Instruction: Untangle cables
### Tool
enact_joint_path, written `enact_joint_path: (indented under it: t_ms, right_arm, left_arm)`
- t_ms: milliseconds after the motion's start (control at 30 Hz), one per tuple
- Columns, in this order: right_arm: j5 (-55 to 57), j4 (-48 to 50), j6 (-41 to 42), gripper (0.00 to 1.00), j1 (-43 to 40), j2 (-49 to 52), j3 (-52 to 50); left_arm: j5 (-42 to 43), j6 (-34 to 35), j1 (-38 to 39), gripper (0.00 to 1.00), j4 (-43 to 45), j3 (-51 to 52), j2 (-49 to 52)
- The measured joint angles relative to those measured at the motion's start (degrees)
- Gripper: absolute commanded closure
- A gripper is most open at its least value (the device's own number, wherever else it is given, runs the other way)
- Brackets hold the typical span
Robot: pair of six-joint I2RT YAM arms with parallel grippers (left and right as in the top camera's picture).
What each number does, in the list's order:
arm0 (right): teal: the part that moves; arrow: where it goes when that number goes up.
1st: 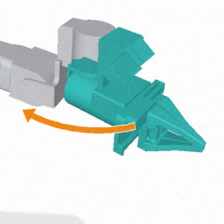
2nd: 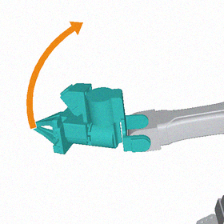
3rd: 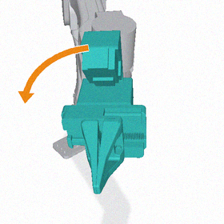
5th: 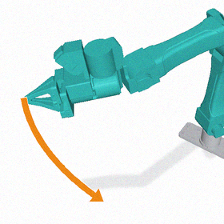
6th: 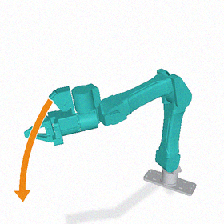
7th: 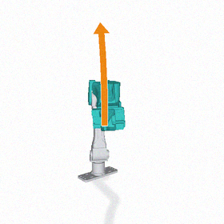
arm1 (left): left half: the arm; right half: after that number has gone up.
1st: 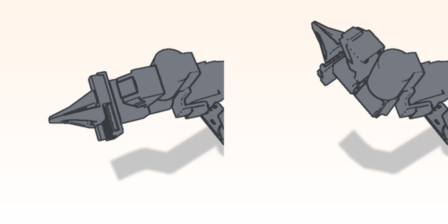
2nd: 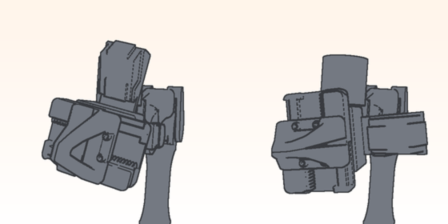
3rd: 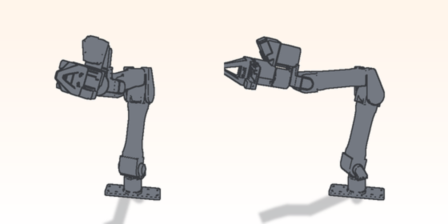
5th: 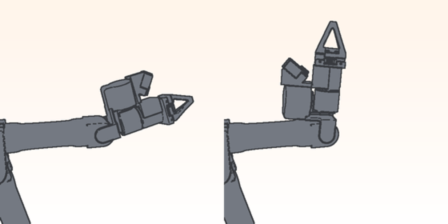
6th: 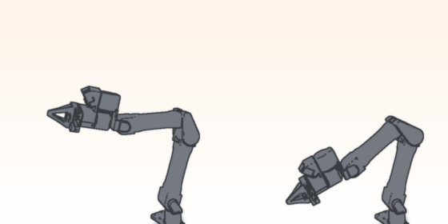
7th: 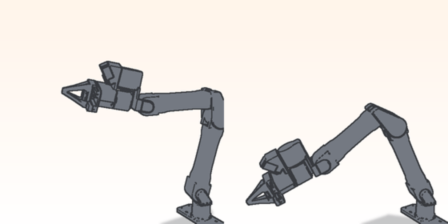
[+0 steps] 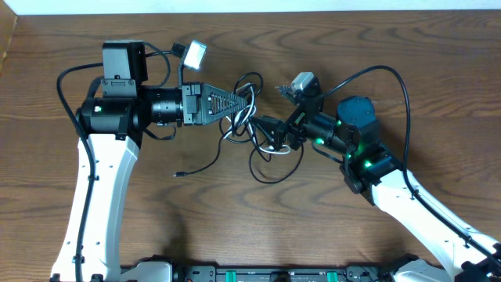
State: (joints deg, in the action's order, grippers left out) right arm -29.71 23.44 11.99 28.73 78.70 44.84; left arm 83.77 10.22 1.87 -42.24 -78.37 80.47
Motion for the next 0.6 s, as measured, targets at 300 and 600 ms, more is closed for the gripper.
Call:
enact_joint_path:
  t_ms: [300,600]
  right_arm:
    - [-2.6,1.6,0.6,0.01,0.6,0.0,0.0]
    - [3.0,4.5,0.8,0.01,3.4,1.2,0.0]
  left_arm:
    - [-0.4,1.0,0.2,0.92,0.1,0.0,0.0]
    - [-2.2,4.7,6.7,0.92,4.8,0.0,0.0]
